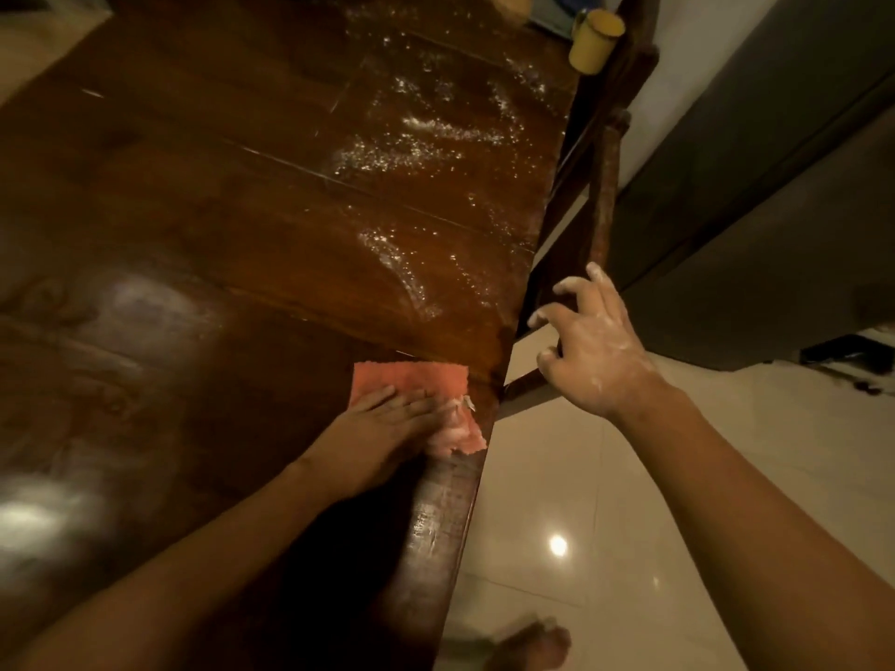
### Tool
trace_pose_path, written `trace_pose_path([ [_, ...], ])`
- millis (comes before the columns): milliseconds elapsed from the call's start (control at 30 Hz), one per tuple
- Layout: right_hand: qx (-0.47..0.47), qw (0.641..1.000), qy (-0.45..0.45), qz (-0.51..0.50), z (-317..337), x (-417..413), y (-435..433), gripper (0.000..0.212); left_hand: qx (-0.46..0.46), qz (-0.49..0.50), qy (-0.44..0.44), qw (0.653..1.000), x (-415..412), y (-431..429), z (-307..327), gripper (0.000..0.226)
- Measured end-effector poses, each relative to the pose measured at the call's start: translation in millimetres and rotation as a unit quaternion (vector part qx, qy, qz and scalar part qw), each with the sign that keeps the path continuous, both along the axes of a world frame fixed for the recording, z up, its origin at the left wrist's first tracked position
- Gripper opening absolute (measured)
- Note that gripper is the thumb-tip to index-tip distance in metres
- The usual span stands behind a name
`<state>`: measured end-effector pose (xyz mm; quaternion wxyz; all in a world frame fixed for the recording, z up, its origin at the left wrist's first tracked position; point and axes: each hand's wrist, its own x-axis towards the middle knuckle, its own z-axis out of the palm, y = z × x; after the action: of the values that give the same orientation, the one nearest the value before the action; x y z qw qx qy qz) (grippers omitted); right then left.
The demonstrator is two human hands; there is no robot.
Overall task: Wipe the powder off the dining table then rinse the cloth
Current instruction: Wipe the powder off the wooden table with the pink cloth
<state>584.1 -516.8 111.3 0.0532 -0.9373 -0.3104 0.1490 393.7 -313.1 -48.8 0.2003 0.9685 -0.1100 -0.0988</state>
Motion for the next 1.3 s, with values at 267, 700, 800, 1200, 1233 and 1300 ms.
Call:
trace_pose_path([
  [267,-0.018,0.992,-0.011,0.125,-1,9,-10,0.025,0.061,0.372,0.057,0.924,94,-38,18,0.062],
  [700,0.008,0.927,0.022,0.374,11,50,-21,0.038,0.035,0.535,0.064,0.842,19,-104,25,0.065],
  [800,0.011,0.908,0.066,0.414,14,63,-25,0.048,0.002,0.568,0.097,0.818,55,-101,41,0.065],
  [1200,-0.035,0.948,0.045,0.313,7,175,-4,0.042,0.055,0.303,0.123,0.943,206,-71,41,0.059],
  [1233,-0.019,0.955,0.035,0.295,3,180,-1,0.039,0.077,0.286,0.122,0.947,216,-65,38,0.062],
  [1300,0.002,0.961,0.014,0.277,-1,190,4,0.034,0.101,0.271,0.124,0.949,236,-52,34,0.072],
])
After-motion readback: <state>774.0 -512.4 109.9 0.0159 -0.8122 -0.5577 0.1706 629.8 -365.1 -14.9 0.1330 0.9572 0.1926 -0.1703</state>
